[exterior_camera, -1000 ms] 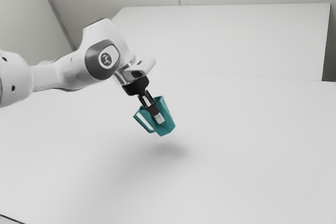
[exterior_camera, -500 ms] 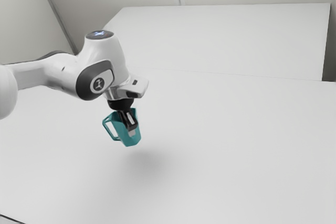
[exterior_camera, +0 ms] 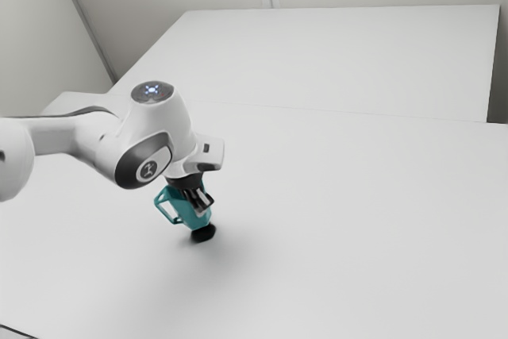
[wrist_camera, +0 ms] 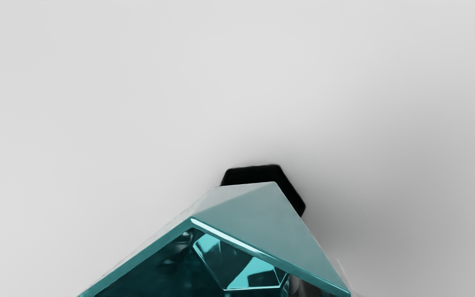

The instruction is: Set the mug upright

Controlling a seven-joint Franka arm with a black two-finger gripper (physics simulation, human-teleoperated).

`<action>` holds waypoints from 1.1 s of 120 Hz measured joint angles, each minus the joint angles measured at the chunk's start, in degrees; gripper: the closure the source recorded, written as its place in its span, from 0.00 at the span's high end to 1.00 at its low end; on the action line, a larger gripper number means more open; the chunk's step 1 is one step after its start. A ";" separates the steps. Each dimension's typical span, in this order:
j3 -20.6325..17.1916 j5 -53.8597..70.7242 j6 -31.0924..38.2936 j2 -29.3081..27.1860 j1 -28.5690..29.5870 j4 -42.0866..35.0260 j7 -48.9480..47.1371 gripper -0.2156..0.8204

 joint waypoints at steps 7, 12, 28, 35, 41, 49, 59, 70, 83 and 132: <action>0.00 0.14 1.36 0.24 0.00 -0.70 -1.50 0.03; 0.00 0.21 2.19 0.38 0.00 -1.02 -2.56 0.03; 0.00 0.42 3.96 1.13 0.01 -1.46 -5.52 0.03; -0.01 0.87 4.65 1.61 0.01 -1.49 -6.69 0.03; 0.00 1.12 5.13 2.06 0.01 -1.48 -7.62 0.03; 0.02 1.49 5.61 2.55 0.01 -1.44 -8.75 0.03; 0.03 1.77 6.04 3.20 0.01 -1.42 -10.01 0.03; 0.06 1.92 6.37 4.13 0.05 -1.42 -11.20 0.03; 0.07 1.99 6.66 4.71 0.11 -1.42 -12.39 0.05; 0.01 1.20 6.80 1.16 0.00 -0.91 -14.15 0.64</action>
